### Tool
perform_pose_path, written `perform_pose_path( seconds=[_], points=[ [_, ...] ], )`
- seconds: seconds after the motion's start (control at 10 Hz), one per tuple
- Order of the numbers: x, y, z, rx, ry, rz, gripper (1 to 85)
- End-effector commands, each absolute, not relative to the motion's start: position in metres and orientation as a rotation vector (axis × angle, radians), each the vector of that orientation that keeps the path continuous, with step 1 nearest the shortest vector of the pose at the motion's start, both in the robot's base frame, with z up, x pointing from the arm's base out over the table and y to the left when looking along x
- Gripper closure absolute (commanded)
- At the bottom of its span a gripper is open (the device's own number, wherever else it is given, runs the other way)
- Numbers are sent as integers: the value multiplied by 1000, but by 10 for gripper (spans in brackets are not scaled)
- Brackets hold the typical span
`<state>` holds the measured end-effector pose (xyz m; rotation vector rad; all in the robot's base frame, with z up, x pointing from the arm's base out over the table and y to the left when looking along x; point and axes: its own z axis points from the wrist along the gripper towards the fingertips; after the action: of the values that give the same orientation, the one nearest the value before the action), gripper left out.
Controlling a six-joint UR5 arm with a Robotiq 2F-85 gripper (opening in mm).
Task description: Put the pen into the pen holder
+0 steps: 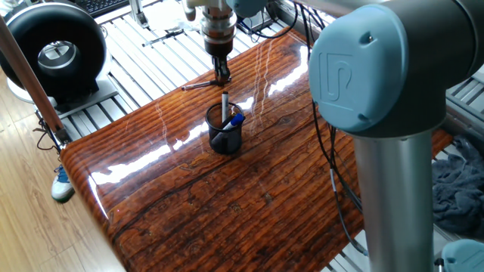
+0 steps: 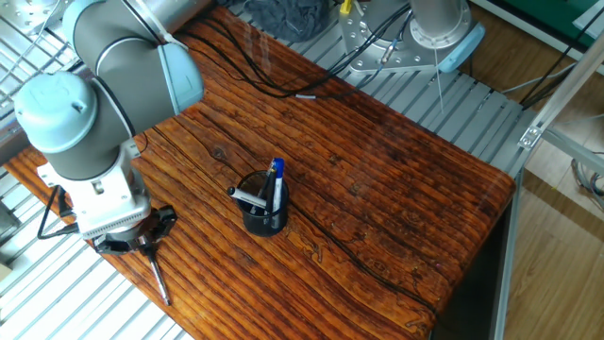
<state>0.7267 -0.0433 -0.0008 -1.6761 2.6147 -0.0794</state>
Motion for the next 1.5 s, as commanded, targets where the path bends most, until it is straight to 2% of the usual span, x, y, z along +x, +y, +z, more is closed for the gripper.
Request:
perform_pose_path(
  seconds=[0.0, 0.3, 0.6, 0.9, 1.1, 1.4],
  points=[
    [723, -47, 10, -1664, 2628, -72, 843],
    [715, -54, 31, -1774, 2603, -72, 843],
    [687, -51, 55, -1859, 2638, 12, 843],
    [680, -53, 78, -1795, 2681, -72, 843],
    [701, -53, 83, -1778, 2652, -83, 843],
    [698, -70, 84, -1937, 2598, -151, 843]
  ],
)
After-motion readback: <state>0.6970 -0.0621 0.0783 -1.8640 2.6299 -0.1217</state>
